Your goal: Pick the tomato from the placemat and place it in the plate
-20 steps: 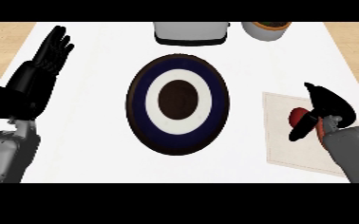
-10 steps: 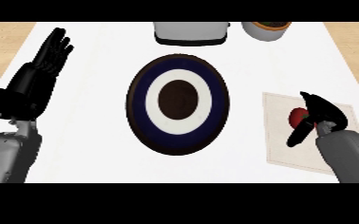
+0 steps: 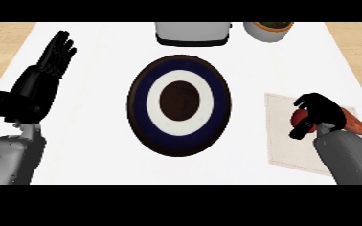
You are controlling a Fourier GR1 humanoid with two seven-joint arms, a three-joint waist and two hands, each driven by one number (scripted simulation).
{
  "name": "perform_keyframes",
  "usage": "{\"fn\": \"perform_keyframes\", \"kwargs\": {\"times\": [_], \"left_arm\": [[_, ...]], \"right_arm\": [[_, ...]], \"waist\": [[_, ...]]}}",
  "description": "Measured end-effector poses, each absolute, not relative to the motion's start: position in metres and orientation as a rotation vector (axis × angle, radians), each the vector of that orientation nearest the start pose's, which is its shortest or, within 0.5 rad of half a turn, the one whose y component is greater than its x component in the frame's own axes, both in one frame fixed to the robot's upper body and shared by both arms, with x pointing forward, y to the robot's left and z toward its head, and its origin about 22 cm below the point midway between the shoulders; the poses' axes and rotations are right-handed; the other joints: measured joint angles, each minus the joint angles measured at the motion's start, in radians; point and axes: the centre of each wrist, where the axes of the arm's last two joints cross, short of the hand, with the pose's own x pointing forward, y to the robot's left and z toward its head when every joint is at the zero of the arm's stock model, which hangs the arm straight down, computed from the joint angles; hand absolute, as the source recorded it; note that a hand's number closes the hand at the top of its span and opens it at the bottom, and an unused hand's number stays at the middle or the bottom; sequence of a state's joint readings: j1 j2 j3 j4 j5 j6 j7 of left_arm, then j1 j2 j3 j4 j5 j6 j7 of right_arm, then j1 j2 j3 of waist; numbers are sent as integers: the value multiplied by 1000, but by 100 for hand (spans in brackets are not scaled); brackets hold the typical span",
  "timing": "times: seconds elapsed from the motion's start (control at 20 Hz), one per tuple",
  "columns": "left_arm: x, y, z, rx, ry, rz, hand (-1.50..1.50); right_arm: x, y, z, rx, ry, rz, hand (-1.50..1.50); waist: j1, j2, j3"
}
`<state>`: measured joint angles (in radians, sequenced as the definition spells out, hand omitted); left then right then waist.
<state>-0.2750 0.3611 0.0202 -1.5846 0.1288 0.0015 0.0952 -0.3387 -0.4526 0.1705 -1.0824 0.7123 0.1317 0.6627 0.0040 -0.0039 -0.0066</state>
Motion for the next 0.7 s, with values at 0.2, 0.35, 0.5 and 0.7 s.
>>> {"fn": "perform_keyframes", "kwargs": {"times": [0.2,0.35,0.5,0.7], "left_arm": [[295,286,100,149,-1742,-227,0],[292,290,98,179,-1734,-208,0],[291,295,99,197,-1731,-197,0],[288,294,100,191,-1736,-206,0]], "right_arm": [[290,-316,-8,-1058,-657,764,150],[245,-315,-30,-1082,-720,688,150],[201,-306,-45,-1132,-822,619,150],[142,-303,-52,-1236,-880,569,150]], "waist": [[-11,-9,-7],[-41,-21,-13],[-50,-23,-9],[-44,-14,-3]]}}
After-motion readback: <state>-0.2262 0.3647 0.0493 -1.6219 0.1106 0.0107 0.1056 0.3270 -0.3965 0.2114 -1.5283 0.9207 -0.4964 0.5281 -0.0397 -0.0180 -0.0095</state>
